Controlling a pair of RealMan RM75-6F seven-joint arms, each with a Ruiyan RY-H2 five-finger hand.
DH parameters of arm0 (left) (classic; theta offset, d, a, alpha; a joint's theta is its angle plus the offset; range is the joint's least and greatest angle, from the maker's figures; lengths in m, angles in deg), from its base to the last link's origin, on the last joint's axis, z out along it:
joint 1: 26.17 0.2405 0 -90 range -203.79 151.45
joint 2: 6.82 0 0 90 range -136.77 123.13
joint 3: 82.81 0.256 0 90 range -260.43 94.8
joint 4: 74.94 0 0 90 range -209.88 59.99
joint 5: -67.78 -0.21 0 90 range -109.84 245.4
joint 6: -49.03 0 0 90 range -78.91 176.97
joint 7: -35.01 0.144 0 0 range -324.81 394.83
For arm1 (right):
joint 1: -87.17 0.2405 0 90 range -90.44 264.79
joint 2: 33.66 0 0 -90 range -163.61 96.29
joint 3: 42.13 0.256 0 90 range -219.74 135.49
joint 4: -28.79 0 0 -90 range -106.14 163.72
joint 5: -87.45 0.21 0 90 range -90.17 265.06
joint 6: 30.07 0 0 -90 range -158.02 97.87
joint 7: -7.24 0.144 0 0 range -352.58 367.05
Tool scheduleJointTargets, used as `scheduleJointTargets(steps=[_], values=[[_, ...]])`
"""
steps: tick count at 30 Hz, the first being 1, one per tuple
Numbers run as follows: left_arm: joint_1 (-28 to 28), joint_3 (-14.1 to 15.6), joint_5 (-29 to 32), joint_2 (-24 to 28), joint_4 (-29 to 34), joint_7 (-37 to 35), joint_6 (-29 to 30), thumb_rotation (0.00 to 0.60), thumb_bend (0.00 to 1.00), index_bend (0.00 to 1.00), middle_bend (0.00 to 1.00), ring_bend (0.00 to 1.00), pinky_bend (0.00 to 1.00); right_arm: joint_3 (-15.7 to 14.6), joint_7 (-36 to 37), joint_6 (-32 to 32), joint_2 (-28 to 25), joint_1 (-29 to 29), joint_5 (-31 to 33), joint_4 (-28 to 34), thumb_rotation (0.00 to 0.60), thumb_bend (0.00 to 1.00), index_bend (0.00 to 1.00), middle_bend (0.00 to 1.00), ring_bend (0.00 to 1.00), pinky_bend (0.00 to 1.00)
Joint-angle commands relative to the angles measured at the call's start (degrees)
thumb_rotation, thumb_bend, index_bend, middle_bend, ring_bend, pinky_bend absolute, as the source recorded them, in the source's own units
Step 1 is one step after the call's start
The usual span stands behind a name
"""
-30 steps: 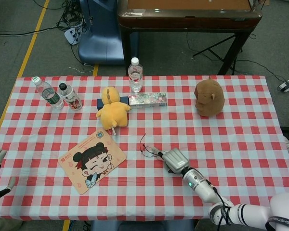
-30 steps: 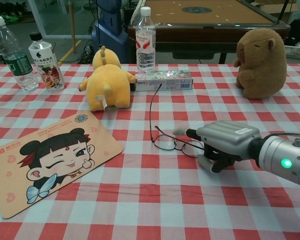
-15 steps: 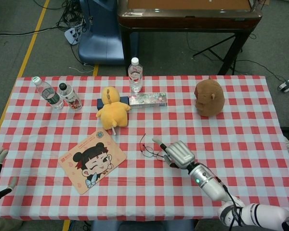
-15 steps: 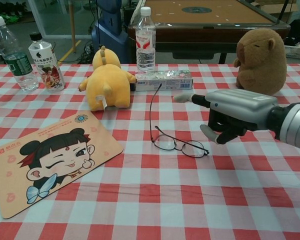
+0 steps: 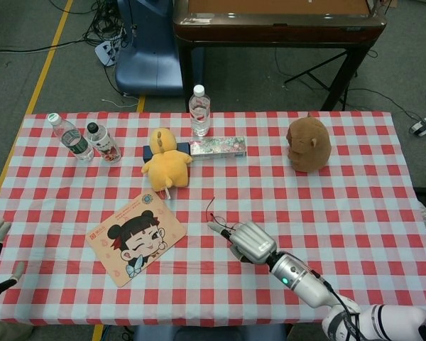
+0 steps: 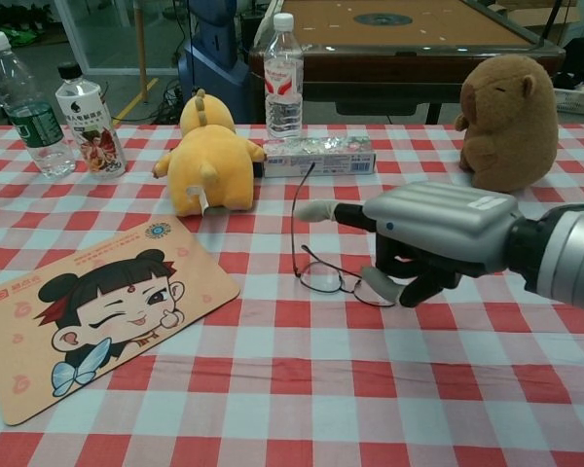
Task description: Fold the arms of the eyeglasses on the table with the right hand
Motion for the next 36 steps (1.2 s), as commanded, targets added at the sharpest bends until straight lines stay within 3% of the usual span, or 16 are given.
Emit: scheduleJointTargets(steps=[1,11,18,26,36], values=[[0.09,0.03,0.11,-0.02,-0.20,-0.18,-0.03,0.600,0.36,0.00,0.00,0.00,0.00,2.63,-7.58,0.53,3.48,2.06,4.35,-1.81,0.600,0.58,0.00,0.97,1.00,0.89],[0.21,0.00,0.75,-0.26,-1.40,-1.21,-0.55,0.600,0.36,0.00,0.00,0.00,0.00,5.98,-23.53,-0.45,11.74,6.34,17.49,-5.65,0.600,0.58,0.00,0.97,1.00,0.89],[0.19,0.14,1.05,-0.33,-2.16,-1.94,-1.21,0.600,0.36,0.00,0.00,0.00,0.00,5.70,-31.39,-3.52,14.81,8.33,22.46,-7.60,0.600,0.59,0.00,0.97,1.00,0.89],[0.21,0.22,0.85,-0.56,-2.64,-2.47,-1.30,0.600,0.36,0.00,0.00,0.00,0.00,4.04,-35.31,-6.44,12.44,7.92,27.06,-5.70,0.600,0.59,0.00,0.97,1.00,0.89],[-0.07,0.33,0.01,-0.94,-2.80,-2.84,-1.34,0.600,0.36,0.00,0.00,0.00,0.00,1.14,-36.17,-10.40,5.73,5.38,29.58,-0.86,0.600,0.59,0.00,0.97,1.00,0.89]])
